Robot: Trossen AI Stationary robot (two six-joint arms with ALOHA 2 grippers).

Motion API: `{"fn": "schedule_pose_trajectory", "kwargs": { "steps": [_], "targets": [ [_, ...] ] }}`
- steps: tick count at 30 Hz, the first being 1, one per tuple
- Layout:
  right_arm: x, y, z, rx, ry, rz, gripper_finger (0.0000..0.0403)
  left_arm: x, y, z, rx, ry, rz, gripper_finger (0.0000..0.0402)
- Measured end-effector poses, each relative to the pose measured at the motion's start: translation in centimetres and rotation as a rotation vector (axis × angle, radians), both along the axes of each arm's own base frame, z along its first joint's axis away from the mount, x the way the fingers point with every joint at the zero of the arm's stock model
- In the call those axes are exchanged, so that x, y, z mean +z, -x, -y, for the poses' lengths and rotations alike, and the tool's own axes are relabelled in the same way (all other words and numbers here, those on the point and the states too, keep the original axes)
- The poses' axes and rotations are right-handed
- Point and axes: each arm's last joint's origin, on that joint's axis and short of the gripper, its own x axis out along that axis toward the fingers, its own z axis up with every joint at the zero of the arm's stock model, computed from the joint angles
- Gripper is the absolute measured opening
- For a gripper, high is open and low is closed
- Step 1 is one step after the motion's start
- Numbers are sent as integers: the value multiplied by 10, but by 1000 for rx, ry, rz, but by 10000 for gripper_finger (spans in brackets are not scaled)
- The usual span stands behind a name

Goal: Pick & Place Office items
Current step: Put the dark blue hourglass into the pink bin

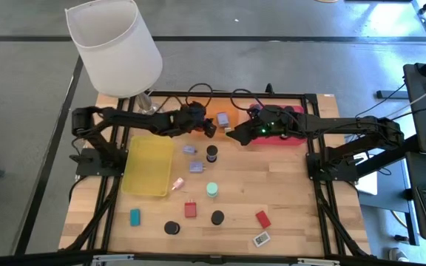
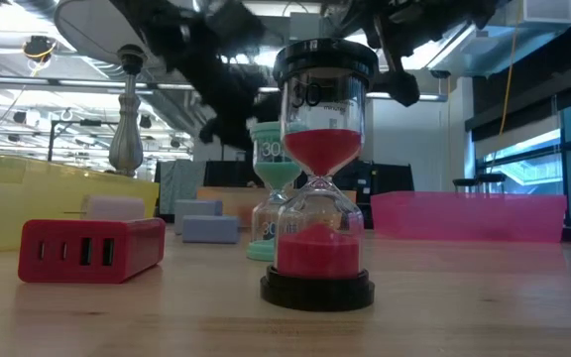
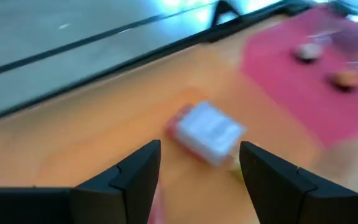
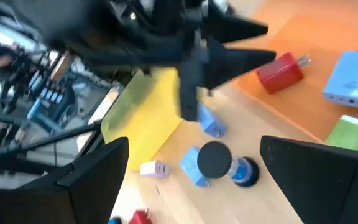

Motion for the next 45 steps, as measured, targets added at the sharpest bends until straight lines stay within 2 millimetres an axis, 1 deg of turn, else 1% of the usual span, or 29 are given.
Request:
{"fn": "schedule_pose_trajectory", "kwargs": {
  "steps": [4,7,12,16,19,23,26,30,34,39,45],
  "targets": [
    [0,0,-5,103,38,-8,366,29,9,16,-164,-12,48,214],
    [-1,0,-14,183,80,-16,366,50,17,32,-297,-28,85,216],
    [-3,0,-29,272,138,-42,366,72,32,62,-462,-41,102,216],
    [-3,0,-40,344,221,-40,366,75,38,84,-544,-24,71,216],
    [-5,-1,-52,408,368,-50,366,72,40,100,-580,15,44,216],
    [-14,-7,-68,454,586,-100,366,71,42,117,-609,51,48,216],
    [-25,-18,-74,474,663,-115,366,71,43,125,-606,70,55,216],
    [-47,-38,-75,498,716,-125,366,71,45,134,-612,96,65,217],
    [-66,-53,-69,496,748,-137,366,77,51,142,-617,139,94,217],
    [-83,-63,-56,437,740,-179,366,87,66,149,-612,185,125,216],
    [-102,-75,-46,392,706,-187,366,99,82,153,-567,139,148,212]
  ]
}}
